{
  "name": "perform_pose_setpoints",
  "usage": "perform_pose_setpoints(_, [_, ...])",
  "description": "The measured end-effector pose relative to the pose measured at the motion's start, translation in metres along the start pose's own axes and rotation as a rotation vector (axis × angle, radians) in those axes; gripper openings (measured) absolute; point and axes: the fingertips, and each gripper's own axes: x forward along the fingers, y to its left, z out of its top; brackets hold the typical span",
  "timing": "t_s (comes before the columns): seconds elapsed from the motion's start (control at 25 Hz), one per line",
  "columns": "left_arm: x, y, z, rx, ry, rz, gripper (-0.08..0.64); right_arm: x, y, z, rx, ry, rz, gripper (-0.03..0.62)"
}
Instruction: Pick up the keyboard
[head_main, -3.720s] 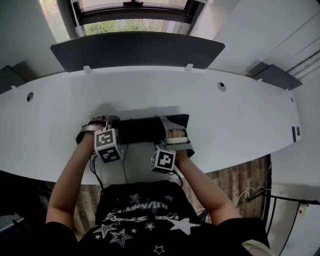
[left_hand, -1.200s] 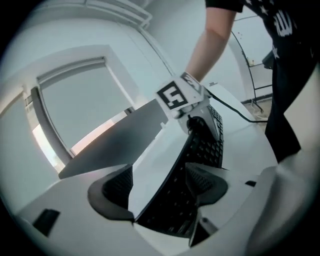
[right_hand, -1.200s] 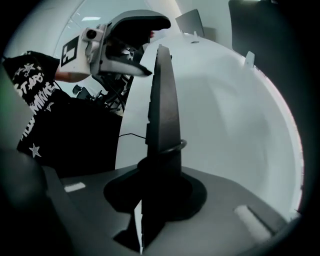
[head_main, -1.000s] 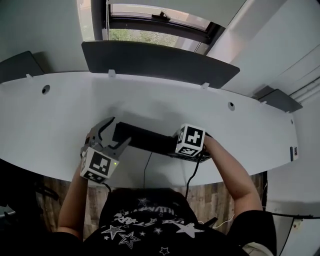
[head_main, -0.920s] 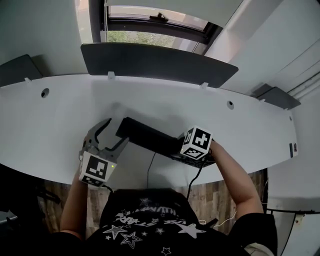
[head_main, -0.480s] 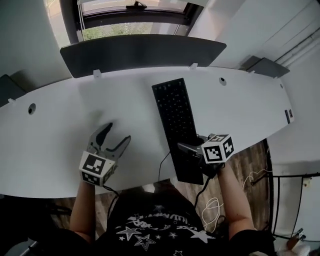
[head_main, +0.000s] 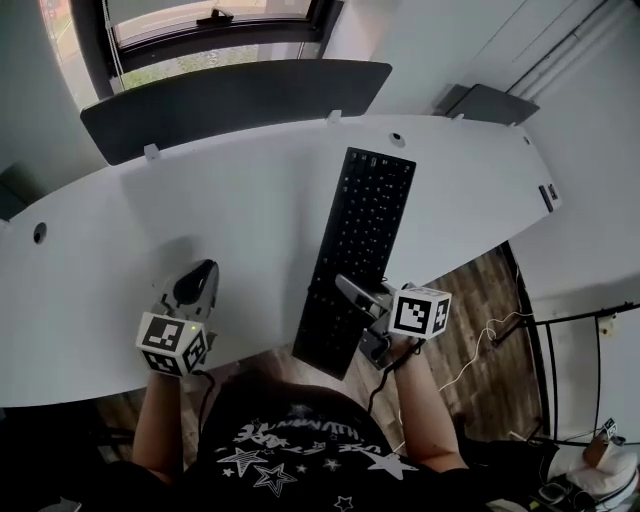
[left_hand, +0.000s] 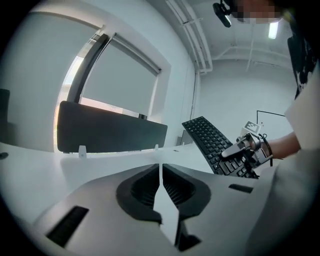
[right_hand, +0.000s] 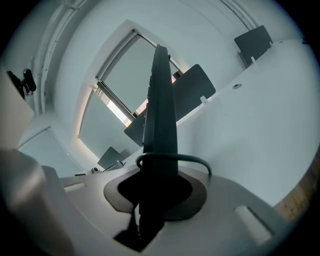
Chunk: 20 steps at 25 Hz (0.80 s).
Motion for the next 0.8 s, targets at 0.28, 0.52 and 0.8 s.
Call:
perform_pose_setpoints(0.28, [-0.039, -0.054, 0.013, -0.016, 0.075, 0.017, 0.014, -0.047, 0.025, -0.027, 0.011, 0.019, 0.010, 0.078])
perform_pose_setpoints(0.52, [-0.016, -0.075, 0.000, -0.018, 0.060, -0.012, 0.014, -0.040, 0.012, -0.034, 0.055, -0.024, 0.050, 0.078])
perform_pose_setpoints(0.8, [-0.046, -0.077, -0.010, -0.029, 0.086, 0.021, 0.014, -0.054, 0.019, -0.047, 0.076, -0.043, 0.034, 0.078])
